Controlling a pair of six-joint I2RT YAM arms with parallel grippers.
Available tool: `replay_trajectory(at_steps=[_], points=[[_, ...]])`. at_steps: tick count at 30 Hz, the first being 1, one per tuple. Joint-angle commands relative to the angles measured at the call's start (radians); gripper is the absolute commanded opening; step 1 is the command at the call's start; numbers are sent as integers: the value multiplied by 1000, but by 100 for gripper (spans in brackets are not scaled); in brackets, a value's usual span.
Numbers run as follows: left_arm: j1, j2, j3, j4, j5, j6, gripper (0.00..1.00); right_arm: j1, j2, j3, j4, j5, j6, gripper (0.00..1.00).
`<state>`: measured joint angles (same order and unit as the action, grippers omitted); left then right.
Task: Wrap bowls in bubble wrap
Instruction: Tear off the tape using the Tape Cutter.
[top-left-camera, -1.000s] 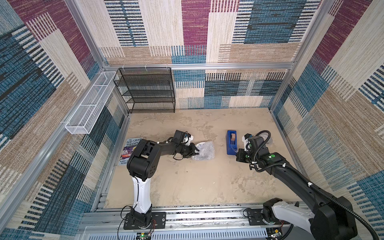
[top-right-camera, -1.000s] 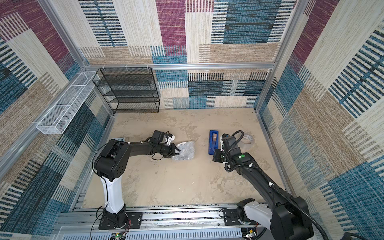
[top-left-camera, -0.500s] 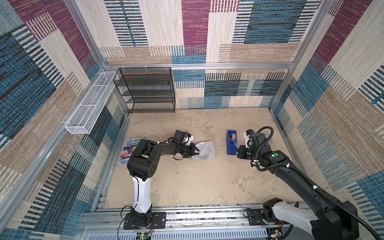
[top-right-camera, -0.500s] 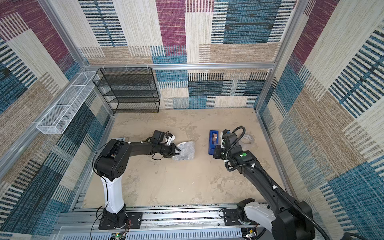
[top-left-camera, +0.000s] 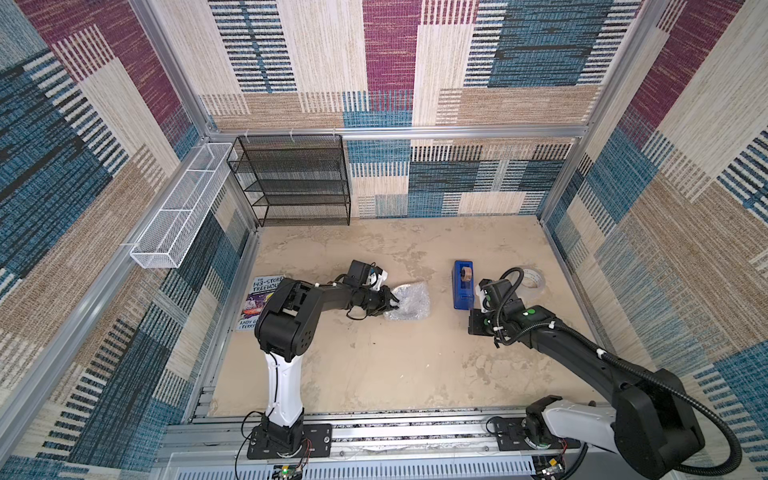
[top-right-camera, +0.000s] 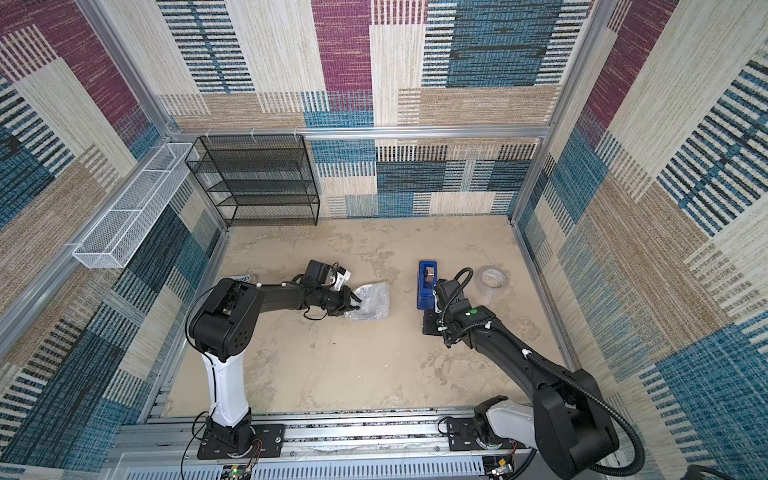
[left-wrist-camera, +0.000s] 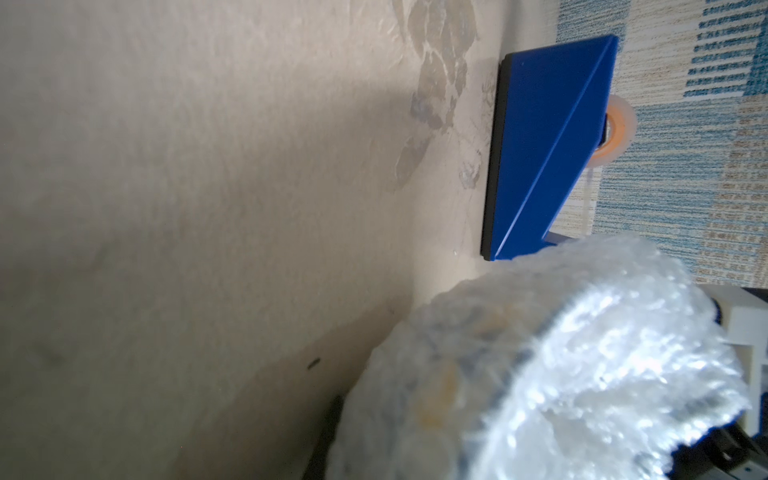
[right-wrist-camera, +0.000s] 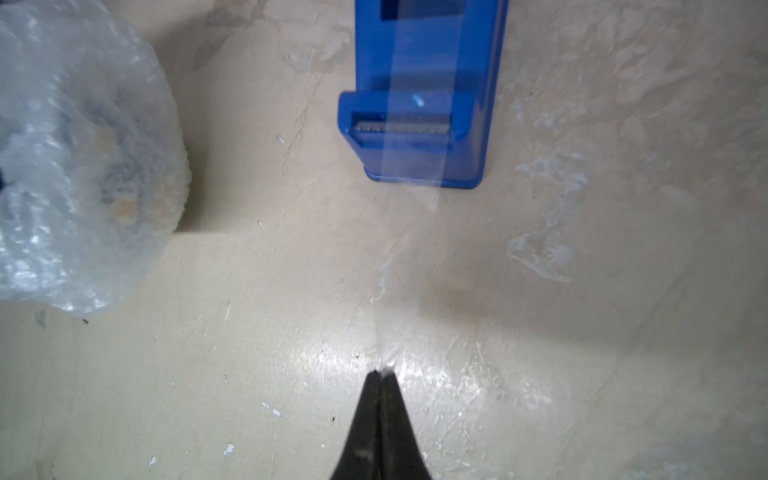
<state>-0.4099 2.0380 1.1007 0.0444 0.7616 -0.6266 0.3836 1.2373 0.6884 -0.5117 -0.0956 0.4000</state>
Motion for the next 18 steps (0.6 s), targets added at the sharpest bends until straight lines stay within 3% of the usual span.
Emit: replay_trajectory(at_steps=[1, 2, 4, 7, 13, 15, 18], points=[[-3, 18, -9, -115, -117, -5, 0, 21, 31, -8, 41, -45, 11, 20], [-3, 18, -9, -115, -118, -4, 0, 27, 44, -8, 35, -51, 15, 39], [-3, 17, -9, -115, -116, -5, 0, 37, 48, 0, 25, -54, 23, 57], [-3, 15, -9, -117, -116, -3, 0, 40, -13, 0, 37, -86, 40, 71], [-3, 11, -10, -117, -113, -4, 0, 37, -139, 85, -37, -6, 57, 75], [-3, 7, -10, -118, -114, -2, 0, 17, -159, 98, -10, 8, 38, 72], [-2, 4, -11, -118, -114, -2, 0, -81, -146, 20, 156, -109, 11, 63]])
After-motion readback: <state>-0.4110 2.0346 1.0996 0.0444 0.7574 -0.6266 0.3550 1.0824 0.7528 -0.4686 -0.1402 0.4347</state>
